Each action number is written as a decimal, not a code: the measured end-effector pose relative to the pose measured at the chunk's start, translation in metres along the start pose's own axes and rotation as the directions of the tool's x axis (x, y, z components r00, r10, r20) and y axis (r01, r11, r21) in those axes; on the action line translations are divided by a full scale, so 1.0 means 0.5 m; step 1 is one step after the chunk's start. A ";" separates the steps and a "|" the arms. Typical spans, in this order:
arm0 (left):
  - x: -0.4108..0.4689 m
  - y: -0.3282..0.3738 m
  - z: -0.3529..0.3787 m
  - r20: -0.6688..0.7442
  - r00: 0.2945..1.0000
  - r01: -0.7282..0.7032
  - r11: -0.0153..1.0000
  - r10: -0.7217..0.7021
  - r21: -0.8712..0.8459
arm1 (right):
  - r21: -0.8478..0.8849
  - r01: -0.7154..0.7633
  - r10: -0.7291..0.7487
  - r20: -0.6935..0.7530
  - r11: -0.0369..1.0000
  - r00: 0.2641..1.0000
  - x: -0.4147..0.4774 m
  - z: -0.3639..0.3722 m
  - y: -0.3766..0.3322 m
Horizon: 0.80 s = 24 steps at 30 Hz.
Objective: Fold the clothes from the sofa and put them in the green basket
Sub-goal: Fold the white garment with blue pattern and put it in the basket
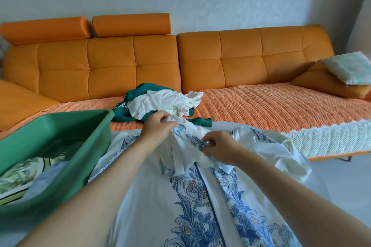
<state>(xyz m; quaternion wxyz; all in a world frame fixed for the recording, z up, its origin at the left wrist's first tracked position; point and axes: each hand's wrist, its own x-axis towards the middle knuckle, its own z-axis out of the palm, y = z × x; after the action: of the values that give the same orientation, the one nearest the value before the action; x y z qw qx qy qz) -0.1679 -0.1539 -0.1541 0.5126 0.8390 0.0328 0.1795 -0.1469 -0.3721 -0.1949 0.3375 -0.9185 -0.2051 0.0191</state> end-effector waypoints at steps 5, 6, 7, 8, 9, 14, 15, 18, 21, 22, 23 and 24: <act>-0.097 0.034 -0.074 0.625 0.780 0.202 0.960 -0.039 -0.192 | -0.254 0.153 -0.144 0.056 0.955 0.988 -0.038 -0.039 -0.017; -0.118 0.028 -0.084 0.803 0.591 0.285 0.951 -0.078 -0.118 | -0.348 0.185 -0.103 0.243 0.919 0.965 -0.051 -0.048 -0.020; -0.136 0.019 -0.091 0.915 0.389 0.313 0.950 -0.112 -0.017 | -0.442 0.212 -0.011 0.416 0.872 0.909 -0.065 -0.057 -0.023; -0.150 0.008 -0.093 0.965 0.218 0.298 0.951 -0.149 0.080 | -0.517 0.227 0.099 0.529 0.825 0.843 -0.078 -0.067 -0.023; -0.159 -0.004 -0.091 0.972 0.129 0.266 0.951 -0.196 0.157 | -0.551 0.216 0.197 0.593 0.806 0.781 -0.090 -0.076 -0.021; -0.148 -0.047 -0.040 0.693 0.649 0.148 0.945 -0.315 0.291 | -0.438 0.048 0.189 0.480 0.898 0.857 -0.101 -0.085 -0.012; -0.138 -0.058 -0.028 0.567 0.771 0.139 0.946 -0.290 0.293 | -0.438 0.024 0.148 0.353 0.899 0.924 -0.092 -0.077 -0.007; -0.102 -0.098 -0.010 0.254 0.942 0.101 0.905 -0.221 0.413 | -0.368 -0.108 0.134 0.047 0.923 0.990 -0.060 -0.044 0.015; -0.060 -0.138 -0.002 0.131 0.958 0.146 0.822 -0.257 0.551 | -0.373 -0.230 0.229 -0.047 0.899 0.972 -0.023 -0.027 0.047; -0.045 -0.148 0.002 0.108 0.953 0.174 0.801 -0.284 0.573 | -0.410 -0.255 0.252 -0.063 0.875 0.966 -0.010 -0.025 0.057; -0.030 -0.157 0.008 0.093 0.949 0.190 0.781 -0.302 0.594 | -0.455 -0.272 0.269 -0.073 0.848 0.960 0.003 -0.024 0.067; -0.017 -0.164 0.014 0.093 0.946 0.189 0.760 -0.311 0.621 | -0.480 -0.278 0.281 -0.067 0.832 0.957 0.018 -0.022 0.077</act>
<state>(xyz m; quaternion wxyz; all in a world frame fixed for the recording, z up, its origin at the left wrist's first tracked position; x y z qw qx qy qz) -0.1628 -0.1231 -0.2305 0.2379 0.9594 0.1515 0.0082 -0.1227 -0.4017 -0.2099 0.0898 -0.9934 -0.0681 0.0192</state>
